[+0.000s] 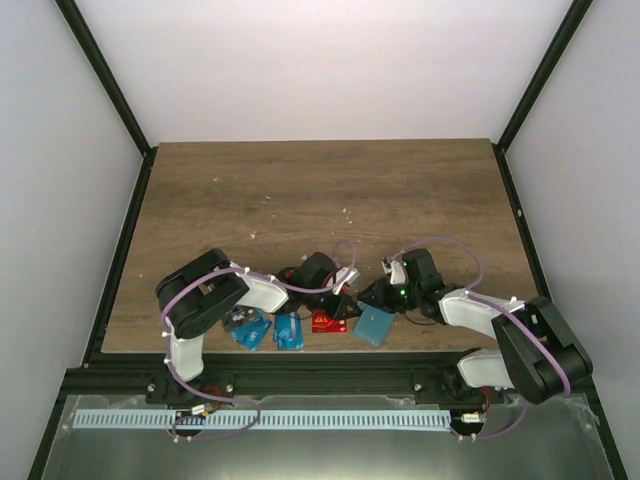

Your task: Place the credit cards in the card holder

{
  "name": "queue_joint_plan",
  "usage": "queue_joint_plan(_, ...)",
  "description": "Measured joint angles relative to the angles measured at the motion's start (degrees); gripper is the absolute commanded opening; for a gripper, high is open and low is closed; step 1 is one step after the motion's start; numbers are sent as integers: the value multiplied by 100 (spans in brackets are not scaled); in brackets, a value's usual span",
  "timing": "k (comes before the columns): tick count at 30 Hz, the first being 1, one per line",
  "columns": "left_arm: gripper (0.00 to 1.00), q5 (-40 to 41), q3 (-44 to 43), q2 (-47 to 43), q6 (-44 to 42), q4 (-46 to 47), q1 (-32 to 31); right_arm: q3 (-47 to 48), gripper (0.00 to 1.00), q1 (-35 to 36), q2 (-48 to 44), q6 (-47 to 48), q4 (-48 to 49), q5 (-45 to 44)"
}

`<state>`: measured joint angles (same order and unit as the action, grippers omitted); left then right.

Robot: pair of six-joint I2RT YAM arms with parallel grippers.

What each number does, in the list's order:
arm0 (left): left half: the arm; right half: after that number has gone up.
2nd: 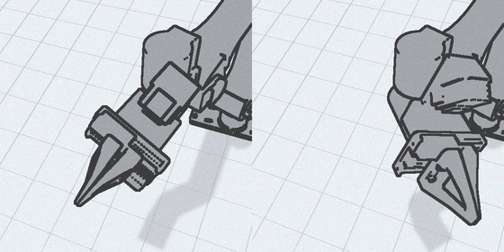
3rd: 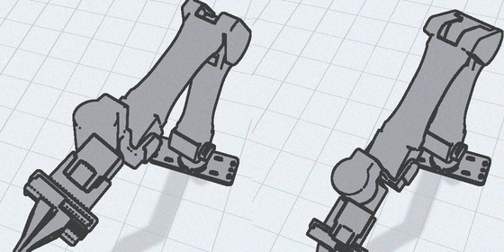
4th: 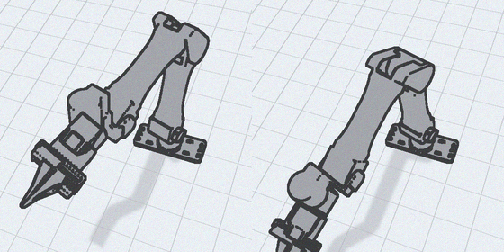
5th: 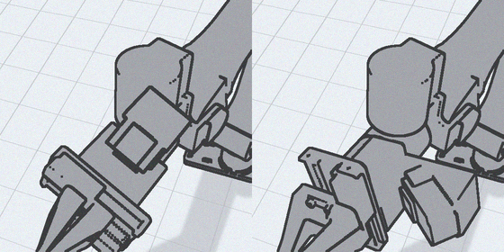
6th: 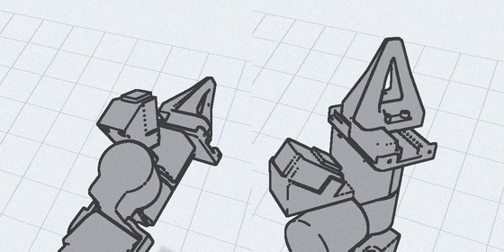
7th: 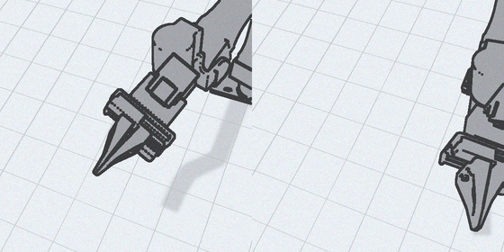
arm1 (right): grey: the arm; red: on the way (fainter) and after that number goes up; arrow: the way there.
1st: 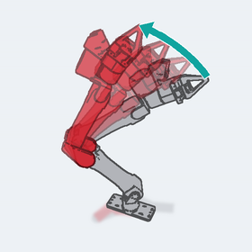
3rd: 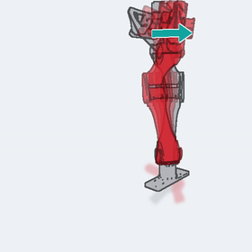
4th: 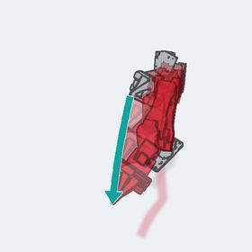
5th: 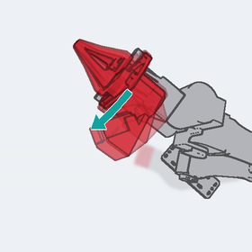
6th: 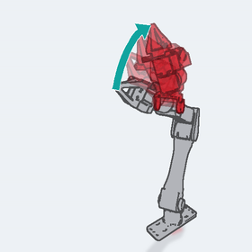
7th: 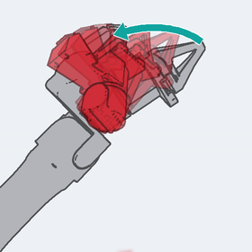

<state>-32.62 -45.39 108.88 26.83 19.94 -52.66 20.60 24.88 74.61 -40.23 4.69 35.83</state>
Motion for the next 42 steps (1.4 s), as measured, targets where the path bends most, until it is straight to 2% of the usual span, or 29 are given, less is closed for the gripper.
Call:
queue_joint_plan(5,5,-4,-26,0,-2,-55,0,-26,22,-4,-39,37,20,92)
queue_joint_plan(8,5,-7,-35,0,0,-70,2,-94,15,-4,-118,39,76,205)
queue_joint_plan(12,5,-44,-37,0,4,-76,0,-131,11,-4,-175,50,101,275)
queue_joint_plan(17,6,-74,-37,0,15,-83,2,-138,2,-4,-179,52,131,315)
queue_joint_plan(21,8,-90,-37,0,17,-94,0,-138,1,-4,-153,55,175,339)
queue_joint_plan(25,14,-109,-37,0,31,-94,0,-136,1,-4,-140,66,162,319)
queue_joint_plan(30,35,-199,-55,-22,52,-76,-2,-125,1,-4,-157,96,96,243)
queue_joint_plan(32,39,-190,-61,-70,68,-87,-20,-125,1,-4,-162,101,92,223)
queue_joint_plan(39,37,501,48,-721,164,-409,-26,-125,1,-4,-160,103,98,208)
queue_joint_plan(41,32,789,122,-994,166,-533,-57,-125,1,2,-151,103,94,210)
queue_joint_plan(42,26,951,153,-1147,157,-625,-90,-125,1,2,-142,103,94,210)
